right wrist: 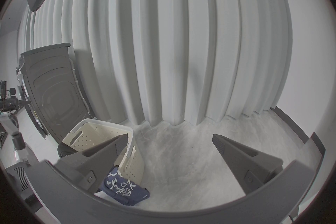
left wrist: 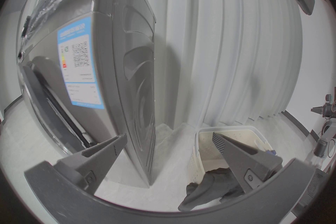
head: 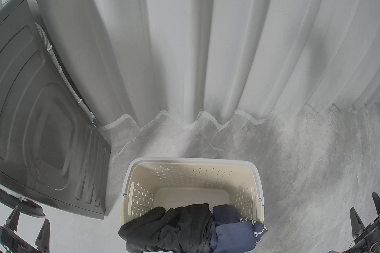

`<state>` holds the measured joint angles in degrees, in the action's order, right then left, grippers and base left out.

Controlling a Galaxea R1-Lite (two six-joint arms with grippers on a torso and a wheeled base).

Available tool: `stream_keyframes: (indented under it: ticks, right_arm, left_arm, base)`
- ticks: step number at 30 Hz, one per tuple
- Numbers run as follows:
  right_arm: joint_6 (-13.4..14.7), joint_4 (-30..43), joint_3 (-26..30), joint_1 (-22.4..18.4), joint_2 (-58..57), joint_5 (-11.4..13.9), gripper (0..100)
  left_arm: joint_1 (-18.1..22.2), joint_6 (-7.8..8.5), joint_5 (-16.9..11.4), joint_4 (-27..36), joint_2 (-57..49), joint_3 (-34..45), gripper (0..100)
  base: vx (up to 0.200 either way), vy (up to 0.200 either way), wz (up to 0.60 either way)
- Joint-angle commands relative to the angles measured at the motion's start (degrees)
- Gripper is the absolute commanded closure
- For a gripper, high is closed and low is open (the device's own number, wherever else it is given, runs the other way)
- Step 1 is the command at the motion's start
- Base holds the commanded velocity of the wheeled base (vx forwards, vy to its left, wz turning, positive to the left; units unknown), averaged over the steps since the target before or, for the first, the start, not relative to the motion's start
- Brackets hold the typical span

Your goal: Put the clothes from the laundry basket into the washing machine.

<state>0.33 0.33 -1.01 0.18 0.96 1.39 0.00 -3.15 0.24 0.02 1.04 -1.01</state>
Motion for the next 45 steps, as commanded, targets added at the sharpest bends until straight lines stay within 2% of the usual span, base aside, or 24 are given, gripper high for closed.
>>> stream_keyframes:
  ticks: [1, 26, 45]
  right_arm:
    - [0.0, 0.0, 1.0, 0.1, -0.9, 0.0, 0]
    - [0.0, 0.0, 1.0, 0.1, -0.9, 0.0, 0]
    - [0.0, 0.0, 1.0, 0.1, -0.8, 0.0, 0]
  left_arm:
    - [0.1, -0.02, 0.0, 0.1, -0.9, 0.9, 0]
    - [0.1, -0.02, 0.1, 0.0, -0.9, 0.9, 0]
    - [0.1, -0.02, 0.0, 0.1, -0.9, 0.9, 0]
  base:
    - [-0.200, 0.000, 0.00]
    - [-0.200, 0.000, 0.00]
    - [0.000, 0.000, 0.00]
